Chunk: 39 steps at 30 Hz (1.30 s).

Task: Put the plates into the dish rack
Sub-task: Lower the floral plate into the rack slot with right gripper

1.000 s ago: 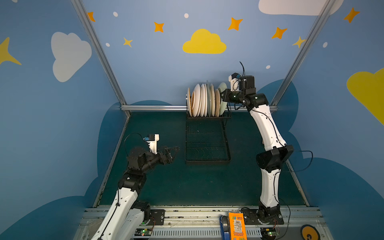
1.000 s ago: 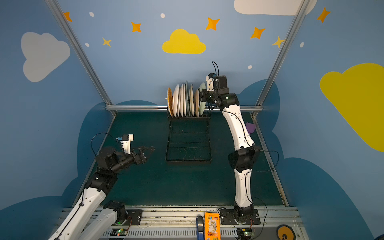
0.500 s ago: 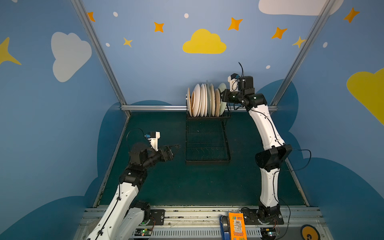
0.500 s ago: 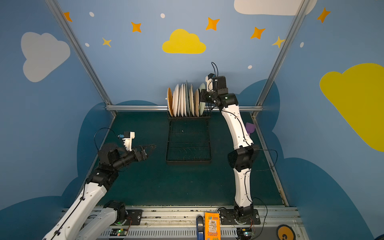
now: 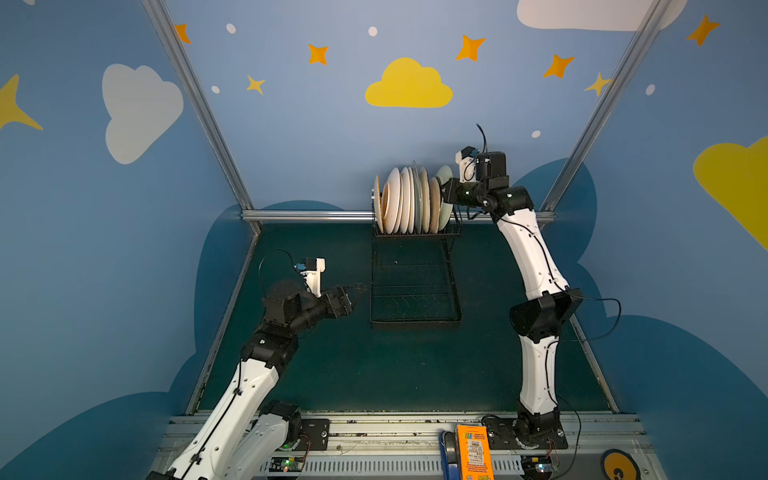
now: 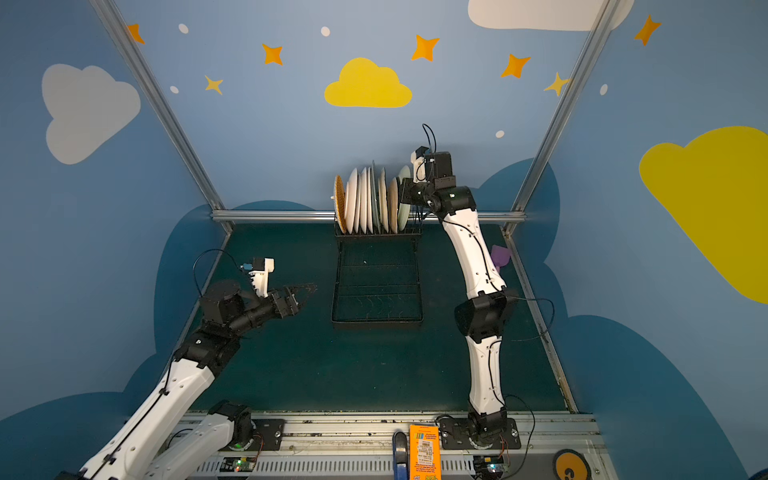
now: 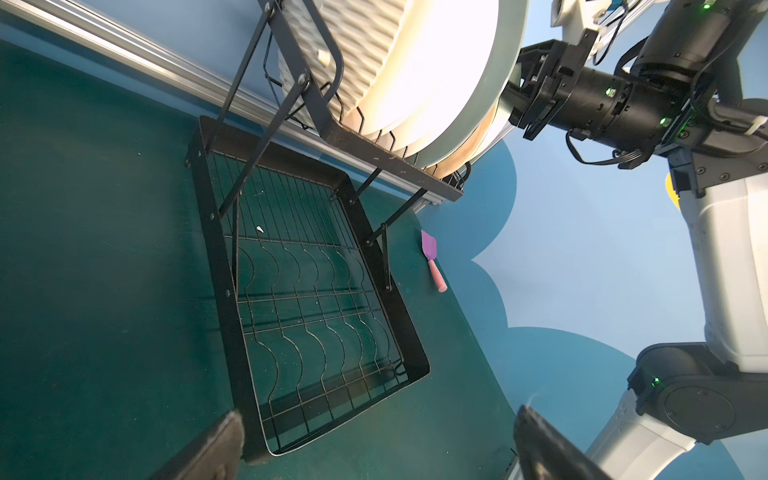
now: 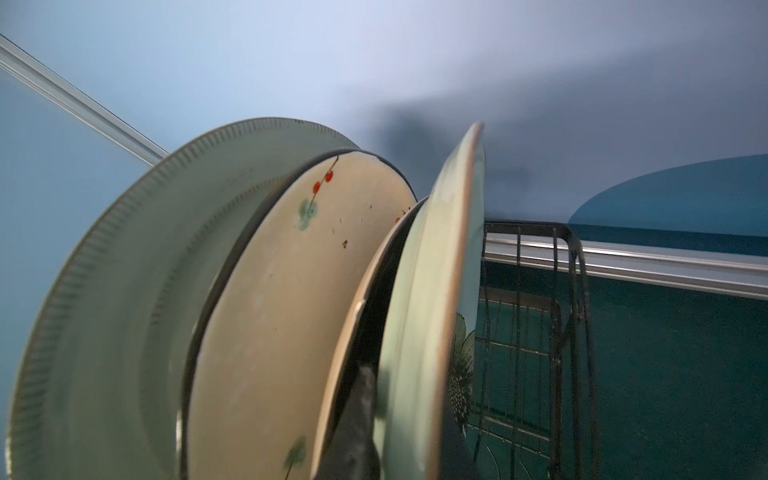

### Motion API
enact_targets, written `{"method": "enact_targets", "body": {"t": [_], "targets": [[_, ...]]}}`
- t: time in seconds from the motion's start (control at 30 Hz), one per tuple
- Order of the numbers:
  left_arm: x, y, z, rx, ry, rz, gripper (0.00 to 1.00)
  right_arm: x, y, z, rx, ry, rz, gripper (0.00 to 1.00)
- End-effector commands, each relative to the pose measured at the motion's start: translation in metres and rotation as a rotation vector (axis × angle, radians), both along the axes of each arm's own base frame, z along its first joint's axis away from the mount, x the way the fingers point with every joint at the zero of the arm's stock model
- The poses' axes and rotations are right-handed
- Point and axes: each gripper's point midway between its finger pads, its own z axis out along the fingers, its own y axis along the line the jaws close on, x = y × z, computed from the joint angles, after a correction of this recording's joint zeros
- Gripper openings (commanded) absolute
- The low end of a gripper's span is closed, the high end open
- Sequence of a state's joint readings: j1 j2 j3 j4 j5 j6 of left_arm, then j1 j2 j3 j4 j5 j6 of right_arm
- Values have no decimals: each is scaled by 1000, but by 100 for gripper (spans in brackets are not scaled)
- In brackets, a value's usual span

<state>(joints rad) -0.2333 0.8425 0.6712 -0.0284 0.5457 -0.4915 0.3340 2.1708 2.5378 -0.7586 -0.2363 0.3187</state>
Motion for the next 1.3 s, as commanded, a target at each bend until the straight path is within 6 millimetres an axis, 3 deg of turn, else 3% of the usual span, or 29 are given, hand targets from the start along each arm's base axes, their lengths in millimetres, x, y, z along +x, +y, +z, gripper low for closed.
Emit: {"method": "enact_targets", "body": {"t": [0.0, 0.7, 1.27], "targets": [[1, 1, 14, -1, -32, 14, 100, 10, 0, -13, -27, -7, 21, 9], [-6, 6, 10, 3, -50, 32, 100, -1, -4, 21, 51, -41, 42, 30], [-14, 11, 6, 7, -71, 51, 100, -16, -13, 55, 109, -77, 34, 40]]}}
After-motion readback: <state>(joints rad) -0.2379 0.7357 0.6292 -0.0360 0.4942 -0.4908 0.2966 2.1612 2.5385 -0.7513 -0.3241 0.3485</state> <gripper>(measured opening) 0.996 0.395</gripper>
